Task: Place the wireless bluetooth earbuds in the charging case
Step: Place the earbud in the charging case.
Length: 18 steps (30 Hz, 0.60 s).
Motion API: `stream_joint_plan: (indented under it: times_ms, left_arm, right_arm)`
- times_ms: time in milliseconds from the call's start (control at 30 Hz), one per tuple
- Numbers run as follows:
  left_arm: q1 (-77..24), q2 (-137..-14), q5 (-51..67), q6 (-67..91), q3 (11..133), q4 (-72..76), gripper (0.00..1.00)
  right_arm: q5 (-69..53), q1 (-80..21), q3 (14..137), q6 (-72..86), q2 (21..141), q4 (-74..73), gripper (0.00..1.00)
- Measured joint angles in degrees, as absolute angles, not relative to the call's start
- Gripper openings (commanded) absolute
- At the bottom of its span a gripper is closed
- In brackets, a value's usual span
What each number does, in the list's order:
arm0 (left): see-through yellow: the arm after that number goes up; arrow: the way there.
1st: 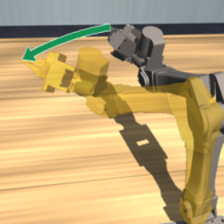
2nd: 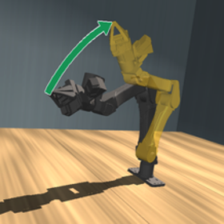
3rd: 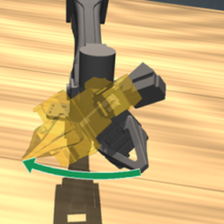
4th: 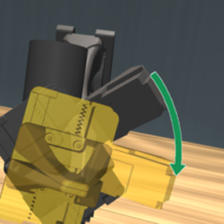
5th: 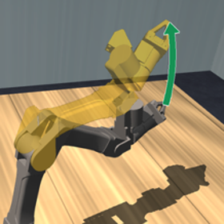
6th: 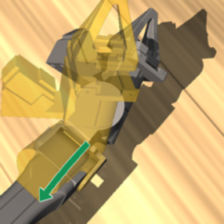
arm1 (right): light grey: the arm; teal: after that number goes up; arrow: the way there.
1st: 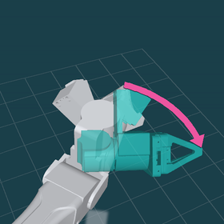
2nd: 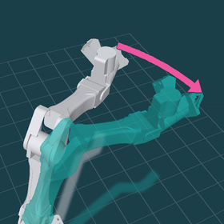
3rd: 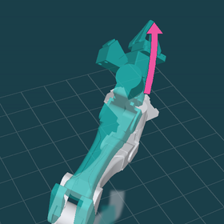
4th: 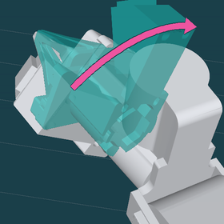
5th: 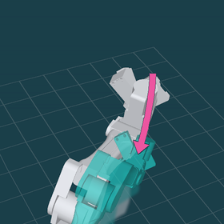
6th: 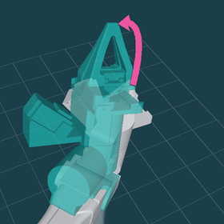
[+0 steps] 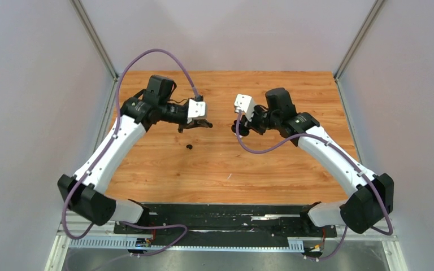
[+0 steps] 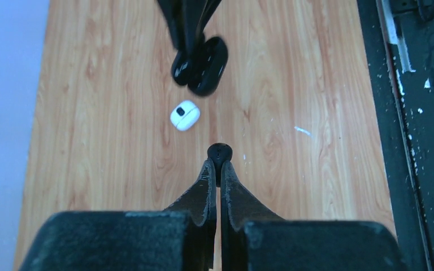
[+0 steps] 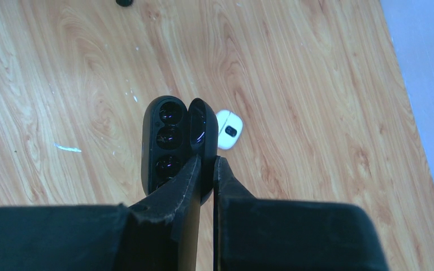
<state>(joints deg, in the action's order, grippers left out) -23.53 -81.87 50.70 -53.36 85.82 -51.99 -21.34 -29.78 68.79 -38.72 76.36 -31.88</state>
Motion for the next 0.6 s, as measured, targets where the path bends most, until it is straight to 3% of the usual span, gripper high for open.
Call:
stream_joint_plan:
  times_ms: [167,600]
  left_arm:
    - [-27.9,-73.95,47.75,-49.87,79.79,-44.91,0.0]
    - [-31.55,-74.41,41.45,-56.93,80.47,-45.93,0.0]
  right_arm:
    - [-21.37,-33.39,72.58,-40.51,79.55,-32.21,0.0]
    - [-20.08,-44.07,76.88,-46.37,82.19,-31.88,0.0]
